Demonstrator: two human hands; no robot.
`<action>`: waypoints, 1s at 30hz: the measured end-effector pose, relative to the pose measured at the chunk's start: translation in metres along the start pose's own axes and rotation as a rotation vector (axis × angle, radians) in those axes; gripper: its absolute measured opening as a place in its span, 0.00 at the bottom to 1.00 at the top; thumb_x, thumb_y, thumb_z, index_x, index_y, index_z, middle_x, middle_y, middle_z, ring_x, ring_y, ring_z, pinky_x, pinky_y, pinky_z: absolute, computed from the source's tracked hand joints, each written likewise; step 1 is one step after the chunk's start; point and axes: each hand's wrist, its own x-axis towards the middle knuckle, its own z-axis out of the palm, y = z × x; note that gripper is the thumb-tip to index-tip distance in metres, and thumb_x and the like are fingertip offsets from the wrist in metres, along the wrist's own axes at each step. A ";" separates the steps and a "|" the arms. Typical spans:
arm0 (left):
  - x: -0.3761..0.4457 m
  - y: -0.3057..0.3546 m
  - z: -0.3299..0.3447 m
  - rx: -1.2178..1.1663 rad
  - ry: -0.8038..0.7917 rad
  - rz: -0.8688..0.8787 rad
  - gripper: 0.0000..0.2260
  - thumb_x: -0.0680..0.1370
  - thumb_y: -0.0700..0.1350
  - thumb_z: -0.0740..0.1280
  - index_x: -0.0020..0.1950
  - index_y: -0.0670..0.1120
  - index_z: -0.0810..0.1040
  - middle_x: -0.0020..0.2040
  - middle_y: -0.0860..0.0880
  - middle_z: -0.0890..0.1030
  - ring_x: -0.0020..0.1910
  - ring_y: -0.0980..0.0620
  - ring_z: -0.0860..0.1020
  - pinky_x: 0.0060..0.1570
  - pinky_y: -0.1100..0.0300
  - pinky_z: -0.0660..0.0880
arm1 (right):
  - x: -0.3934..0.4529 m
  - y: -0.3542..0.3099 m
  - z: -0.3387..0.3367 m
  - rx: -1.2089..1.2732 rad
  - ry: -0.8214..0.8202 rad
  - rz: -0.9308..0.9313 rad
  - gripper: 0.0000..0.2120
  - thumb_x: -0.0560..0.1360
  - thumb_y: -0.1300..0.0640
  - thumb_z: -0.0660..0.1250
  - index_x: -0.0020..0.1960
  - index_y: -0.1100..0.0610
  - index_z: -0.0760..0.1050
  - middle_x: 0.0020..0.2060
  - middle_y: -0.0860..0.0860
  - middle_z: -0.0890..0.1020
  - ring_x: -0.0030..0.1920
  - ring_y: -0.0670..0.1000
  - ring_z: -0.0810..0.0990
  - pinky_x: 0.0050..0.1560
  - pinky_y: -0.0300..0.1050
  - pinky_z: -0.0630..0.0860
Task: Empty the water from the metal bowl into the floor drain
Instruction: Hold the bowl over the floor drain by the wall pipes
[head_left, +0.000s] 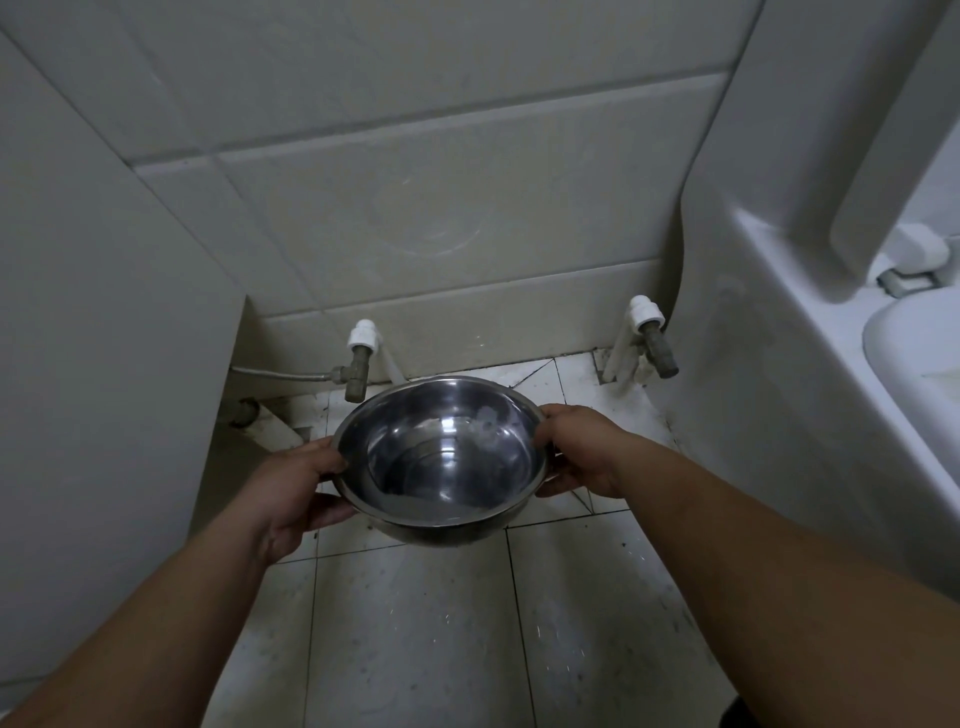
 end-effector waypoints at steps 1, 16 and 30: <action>0.000 0.000 0.000 0.001 0.002 0.000 0.17 0.78 0.36 0.65 0.49 0.54 0.90 0.52 0.43 0.84 0.35 0.46 0.87 0.34 0.56 0.83 | -0.001 -0.001 0.000 -0.010 0.001 -0.001 0.15 0.73 0.70 0.62 0.56 0.60 0.80 0.48 0.63 0.85 0.42 0.61 0.88 0.41 0.54 0.87; -0.010 0.002 0.011 -0.017 0.025 0.018 0.14 0.79 0.35 0.65 0.55 0.47 0.87 0.51 0.41 0.84 0.34 0.48 0.87 0.32 0.57 0.83 | -0.008 -0.011 0.004 -0.184 0.109 -0.018 0.12 0.76 0.69 0.60 0.52 0.62 0.80 0.43 0.65 0.86 0.40 0.64 0.88 0.36 0.52 0.86; -0.006 0.009 -0.007 -0.179 -0.087 -0.042 0.18 0.79 0.32 0.63 0.63 0.46 0.85 0.61 0.40 0.83 0.48 0.43 0.87 0.38 0.53 0.85 | -0.011 -0.008 -0.010 0.237 -0.080 0.027 0.22 0.73 0.75 0.60 0.61 0.64 0.82 0.52 0.62 0.84 0.46 0.61 0.87 0.42 0.54 0.87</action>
